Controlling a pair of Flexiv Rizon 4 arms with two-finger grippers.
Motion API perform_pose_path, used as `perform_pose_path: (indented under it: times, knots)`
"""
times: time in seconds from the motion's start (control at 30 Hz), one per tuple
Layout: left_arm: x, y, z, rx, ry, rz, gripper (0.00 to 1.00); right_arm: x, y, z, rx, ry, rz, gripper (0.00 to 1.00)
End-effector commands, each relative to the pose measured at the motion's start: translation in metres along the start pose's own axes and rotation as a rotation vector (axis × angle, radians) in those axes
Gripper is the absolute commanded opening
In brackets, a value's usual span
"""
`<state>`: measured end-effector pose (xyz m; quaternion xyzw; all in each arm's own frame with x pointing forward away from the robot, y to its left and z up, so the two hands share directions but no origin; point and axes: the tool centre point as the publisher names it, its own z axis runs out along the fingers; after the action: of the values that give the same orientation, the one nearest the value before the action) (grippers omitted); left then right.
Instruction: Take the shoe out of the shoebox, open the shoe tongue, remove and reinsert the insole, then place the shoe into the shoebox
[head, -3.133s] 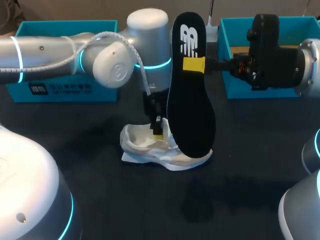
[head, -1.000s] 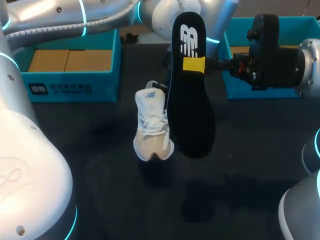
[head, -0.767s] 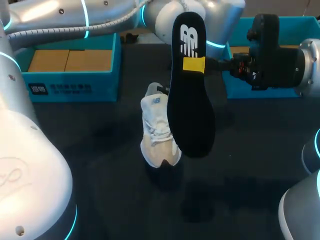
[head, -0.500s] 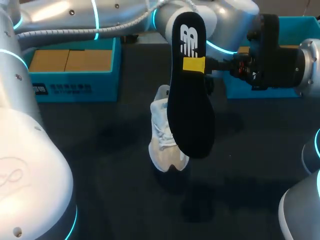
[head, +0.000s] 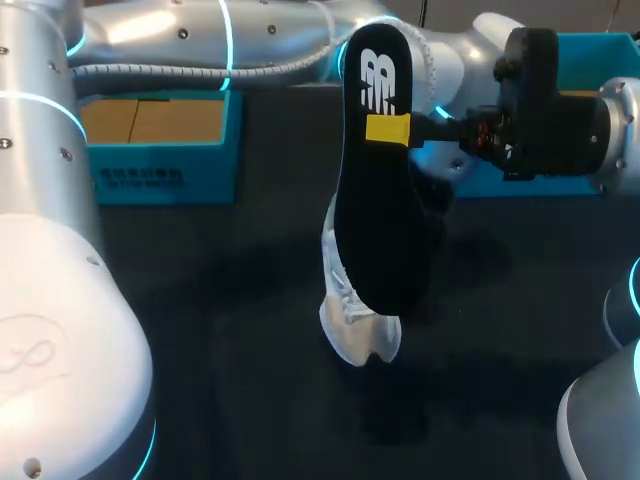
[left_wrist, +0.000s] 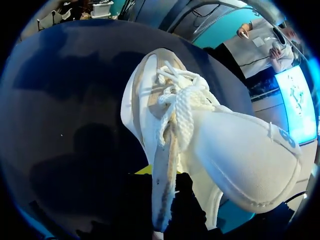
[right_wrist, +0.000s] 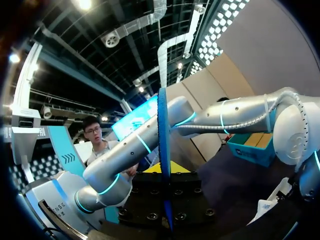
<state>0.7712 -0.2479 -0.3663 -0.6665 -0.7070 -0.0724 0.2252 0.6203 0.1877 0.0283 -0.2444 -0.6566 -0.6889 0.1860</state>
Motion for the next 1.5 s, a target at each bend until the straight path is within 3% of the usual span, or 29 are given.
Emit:
perform_pose_path:
  times: [0.03,0.67,0.7,0.73,0.77,0.8,1.2,1.5]
  knots:
    - [0.000,0.000,0.011,0.006,0.000,0.001,0.00,0.003,-0.001,0.004,-0.006,-0.007,0.000,0.00]
    - [-0.017,-0.007,0.042,-0.016,0.026,0.030,0.01,0.003,-0.001,0.004,-0.006,-0.007,0.000,0.00]
    - [-0.017,-0.006,0.042,-0.008,0.026,0.030,0.34,0.003,-0.001,0.004,-0.006,-0.007,0.000,0.00]
    - [-0.017,-0.006,0.042,-0.007,0.026,0.030,0.49,0.003,-0.001,0.004,-0.006,-0.007,0.000,0.00]
    - [-0.015,-0.006,0.041,-0.006,0.026,0.031,0.88,0.003,-0.001,0.004,-0.006,-0.007,0.000,0.00]
    - [-0.014,-0.006,0.039,-0.004,0.022,0.034,1.00,0.003,-0.001,0.004,-0.006,-0.007,0.000,0.00]
    - [0.001,-0.010,0.000,-0.022,-0.073,0.058,1.00,0.003,-0.001,0.004,-0.006,-0.007,0.000,0.00]
    - [0.007,0.004,-0.044,-0.027,-0.200,0.020,1.00,0.003,-0.001,0.004,-0.006,-0.007,0.000,0.00]
